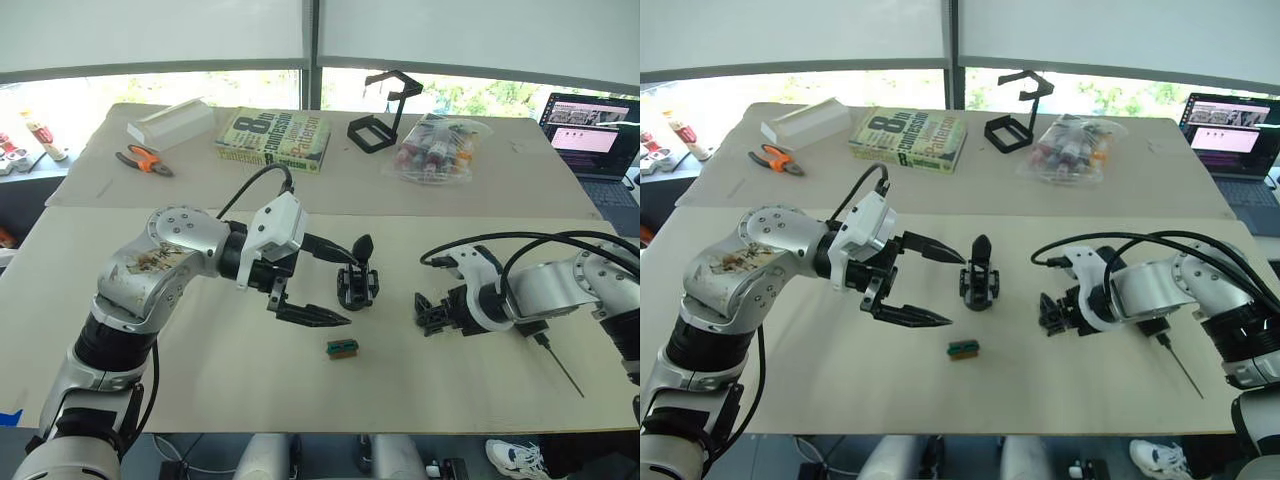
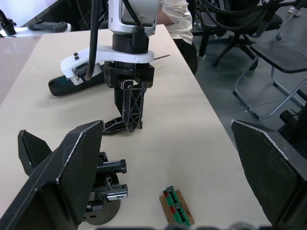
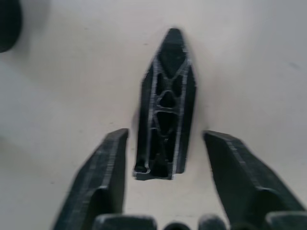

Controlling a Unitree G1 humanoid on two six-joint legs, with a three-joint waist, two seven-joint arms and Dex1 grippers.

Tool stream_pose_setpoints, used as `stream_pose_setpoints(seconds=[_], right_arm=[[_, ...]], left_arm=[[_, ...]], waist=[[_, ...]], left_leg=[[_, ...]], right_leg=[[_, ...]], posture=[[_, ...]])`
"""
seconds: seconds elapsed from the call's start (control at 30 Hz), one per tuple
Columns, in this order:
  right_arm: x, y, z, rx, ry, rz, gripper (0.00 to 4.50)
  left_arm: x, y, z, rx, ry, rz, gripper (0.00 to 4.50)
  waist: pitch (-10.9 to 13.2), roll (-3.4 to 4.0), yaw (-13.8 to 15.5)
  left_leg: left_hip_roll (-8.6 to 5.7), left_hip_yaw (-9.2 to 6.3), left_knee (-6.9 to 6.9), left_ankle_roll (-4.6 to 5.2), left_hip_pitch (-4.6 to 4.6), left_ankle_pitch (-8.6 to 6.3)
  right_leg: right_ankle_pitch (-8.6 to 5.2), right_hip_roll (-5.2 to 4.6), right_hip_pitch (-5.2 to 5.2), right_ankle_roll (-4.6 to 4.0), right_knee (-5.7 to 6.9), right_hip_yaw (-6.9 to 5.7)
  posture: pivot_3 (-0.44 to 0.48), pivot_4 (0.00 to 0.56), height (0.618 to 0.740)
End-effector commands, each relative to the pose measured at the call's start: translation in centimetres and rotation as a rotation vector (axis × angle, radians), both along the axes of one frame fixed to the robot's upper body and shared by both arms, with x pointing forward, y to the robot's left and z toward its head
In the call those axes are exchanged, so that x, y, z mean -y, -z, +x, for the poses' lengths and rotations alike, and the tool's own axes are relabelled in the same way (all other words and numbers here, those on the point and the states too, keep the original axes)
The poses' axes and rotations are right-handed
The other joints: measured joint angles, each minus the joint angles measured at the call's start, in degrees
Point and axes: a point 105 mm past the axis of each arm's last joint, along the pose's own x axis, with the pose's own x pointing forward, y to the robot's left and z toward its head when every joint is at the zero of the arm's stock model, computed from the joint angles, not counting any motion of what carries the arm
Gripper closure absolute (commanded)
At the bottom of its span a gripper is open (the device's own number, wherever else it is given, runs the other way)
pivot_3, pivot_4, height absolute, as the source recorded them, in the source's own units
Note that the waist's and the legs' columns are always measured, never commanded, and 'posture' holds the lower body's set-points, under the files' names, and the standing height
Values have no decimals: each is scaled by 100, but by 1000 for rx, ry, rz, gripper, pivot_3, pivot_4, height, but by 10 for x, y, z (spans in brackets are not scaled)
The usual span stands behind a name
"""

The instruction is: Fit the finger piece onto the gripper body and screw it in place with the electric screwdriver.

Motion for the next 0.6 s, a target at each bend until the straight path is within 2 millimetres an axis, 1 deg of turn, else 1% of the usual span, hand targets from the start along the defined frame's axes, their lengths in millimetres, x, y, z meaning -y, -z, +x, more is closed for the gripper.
stream_pose_setpoints(seconds=[0.03,0.07,0.13,0.17,0.2,0.23,0.3,0.33,0.37,0.43,0.5,0.6], right_arm=[[-4,-1,-3,13,-47,13,3287],[-1,-3,-4,30,-61,4,3404],[5,-10,-1,115,-120,-30,3402],[9,-15,3,169,-133,-28,3402],[9,-24,12,253,-156,-15,3402],[8,-37,21,365,-198,2,3402],[1,-70,36,621,-342,17,3402],[1,-85,42,746,-378,13,3402],[2,-96,47,841,-387,5,3402],[2,-108,51,968,-378,39,3402],[-13,-118,47,1102,-435,95,3402],[-40,-129,36,1241,-542,154,3402]], left_arm=[[-1,-9,1,30,-10,-15,0],[-3,-8,3,24,-23,-17,0],[-4,-8,5,-10,-53,-40,0],[-4,-8,7,-26,-80,-59,0],[-4,-9,10,-41,-116,-81,0],[-3,-10,12,-58,-156,-104,0],[-5,-12,19,-113,-248,-163,0],[-5,-14,24,-153,-299,-209,0],[-4,-15,28,-195,-343,-256,0],[0,-14,30,-242,-398,-327,0],[8,-12,33,-255,-450,-379,0],[16,-14,41,-262,-515,-450,0]], waist=[[0,0,0],[0,0,0],[-1,3,2],[-2,5,12],[-2,5,13],[-2,5,14],[0,7,3],[0,7,0],[0,6,-1],[0,5,2],[-2,3,7],[-1,4,11]], left_leg=[[1,0,0,4,1,-2],[1,0,0,4,1,-2],[1,0,-2,3,-1,-2],[1,0,-4,3,-2,-2],[0,-2,-6,4,-5,-2],[0,-3,-5,4,-8,-2],[-6,-3,6,10,-17,-6],[-9,-1,8,12,-19,-7],[-11,-1,8,12,-18,-7],[-10,-2,6,10,-15,-7],[-8,-4,-3,3,-9,-3],[-13,-4,-24,-17,-4,8]], right_leg=[[0,0,0,0,1,1],[0,0,-2,0,2,1],[0,1,-5,0,4,1],[0,1,-6,0,6,1],[0,1,-9,1,4,1],[-1,1,-10,2,3,0],[-3,-1,-13,9,0,6],[-3,-4,-15,16,0,10],[-5,-4,-14,24,0,15],[-8,-5,-12,34,0,18],[-9,-5,-9,34,1,14],[-8,-5,-11,32,0,13]], posture=[[0,150,740],[0,150,740],[0,150,740],[0,150,740],[0,150,740],[0,150,740],[0,150,740],[0,150,740],[0,150,740],[0,150,740],[0,150,740],[0,150,740]])
